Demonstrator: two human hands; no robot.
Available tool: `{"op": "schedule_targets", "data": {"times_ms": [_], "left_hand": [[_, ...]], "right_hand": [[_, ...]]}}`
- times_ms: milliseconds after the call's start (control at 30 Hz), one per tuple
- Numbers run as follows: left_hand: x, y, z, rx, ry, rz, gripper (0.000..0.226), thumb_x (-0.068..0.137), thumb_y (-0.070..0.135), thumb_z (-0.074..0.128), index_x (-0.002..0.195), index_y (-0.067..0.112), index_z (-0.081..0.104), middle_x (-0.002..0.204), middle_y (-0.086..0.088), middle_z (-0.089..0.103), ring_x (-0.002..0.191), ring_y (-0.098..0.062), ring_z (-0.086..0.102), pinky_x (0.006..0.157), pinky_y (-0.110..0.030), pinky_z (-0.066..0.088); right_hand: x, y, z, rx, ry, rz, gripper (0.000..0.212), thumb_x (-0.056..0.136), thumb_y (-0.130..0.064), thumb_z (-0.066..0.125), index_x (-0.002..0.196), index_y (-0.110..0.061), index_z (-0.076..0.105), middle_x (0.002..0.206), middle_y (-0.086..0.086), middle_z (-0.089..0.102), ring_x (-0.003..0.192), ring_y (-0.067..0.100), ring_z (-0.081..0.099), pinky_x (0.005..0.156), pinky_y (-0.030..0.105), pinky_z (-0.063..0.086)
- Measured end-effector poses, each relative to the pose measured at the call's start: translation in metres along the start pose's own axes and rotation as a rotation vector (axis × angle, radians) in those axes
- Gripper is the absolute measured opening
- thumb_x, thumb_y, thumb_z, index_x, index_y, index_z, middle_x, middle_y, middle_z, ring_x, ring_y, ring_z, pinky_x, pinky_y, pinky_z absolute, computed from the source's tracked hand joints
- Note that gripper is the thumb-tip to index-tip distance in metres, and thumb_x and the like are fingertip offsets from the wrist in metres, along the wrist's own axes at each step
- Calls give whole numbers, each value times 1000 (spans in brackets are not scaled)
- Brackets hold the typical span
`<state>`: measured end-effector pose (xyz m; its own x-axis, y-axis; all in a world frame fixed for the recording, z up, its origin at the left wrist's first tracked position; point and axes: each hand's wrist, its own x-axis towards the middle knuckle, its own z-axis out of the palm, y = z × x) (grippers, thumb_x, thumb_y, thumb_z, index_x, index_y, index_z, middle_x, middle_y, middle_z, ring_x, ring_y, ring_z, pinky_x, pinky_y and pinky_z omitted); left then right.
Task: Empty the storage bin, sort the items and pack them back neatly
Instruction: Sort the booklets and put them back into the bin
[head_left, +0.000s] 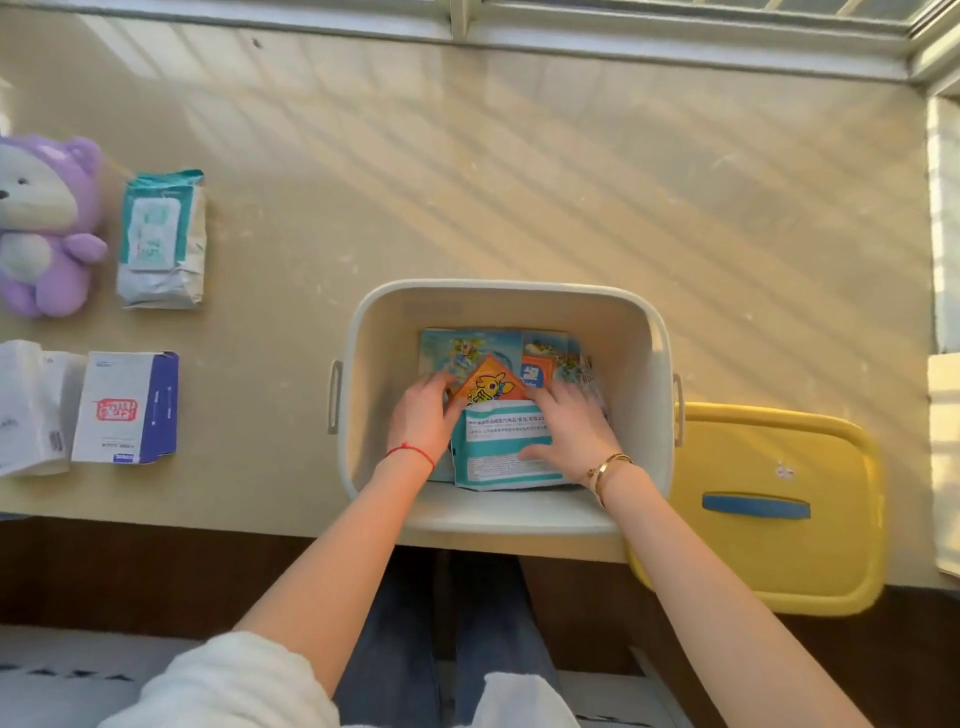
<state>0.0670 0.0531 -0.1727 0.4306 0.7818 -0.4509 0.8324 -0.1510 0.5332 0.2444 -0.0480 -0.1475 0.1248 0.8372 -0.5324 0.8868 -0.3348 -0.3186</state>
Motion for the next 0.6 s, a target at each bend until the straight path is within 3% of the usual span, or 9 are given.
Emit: {"op": "schedule_targets", "data": {"times_ms": [200, 300, 400, 467, 600], "left_hand": [[9, 3, 5, -90, 51, -22, 29, 97, 32, 47, 107, 12, 65, 106, -11, 64, 94, -29, 60, 76, -34, 47], [13, 3, 7, -96, 79, -33, 28, 97, 26, 45, 103, 9, 66, 102, -15, 64, 90, -33, 60, 73, -33, 43], [15, 2, 12, -98, 44, -53, 25, 87, 23, 62, 109, 10, 63, 107, -10, 62, 93, -28, 61, 79, -36, 50], [14, 3, 17, -118, 31, -89, 35, 78, 21, 72, 111, 12, 61, 103, -8, 60, 91, -23, 58, 80, -35, 49], [13, 9, 24, -192, 77, -148, 31, 68, 10, 77, 96, 15, 63, 89, -4, 58, 79, -21, 57, 74, -32, 49]], "right_hand": [[-2, 2, -6, -66, 107, 69, 55, 73, -44, 71, 116, -15, 53, 116, 7, 48, 109, 26, 43, 95, 38, 37], [-11, 9, -16, 81, 264, 136, 44, 75, -34, 72, 106, -11, 50, 106, 8, 51, 97, 24, 48, 78, 32, 43], [-20, 10, -29, 320, 371, 282, 38, 82, -33, 68, 97, -14, 38, 95, 8, 60, 76, 24, 55, 57, 31, 43], [-23, 9, -34, 430, 433, 355, 39, 83, -36, 67, 95, -15, 36, 99, 8, 65, 82, 26, 64, 56, 33, 51], [-31, 4, -32, 593, 457, 362, 35, 85, -32, 66, 103, -15, 41, 114, 3, 64, 97, 16, 65, 62, 20, 54]]}}
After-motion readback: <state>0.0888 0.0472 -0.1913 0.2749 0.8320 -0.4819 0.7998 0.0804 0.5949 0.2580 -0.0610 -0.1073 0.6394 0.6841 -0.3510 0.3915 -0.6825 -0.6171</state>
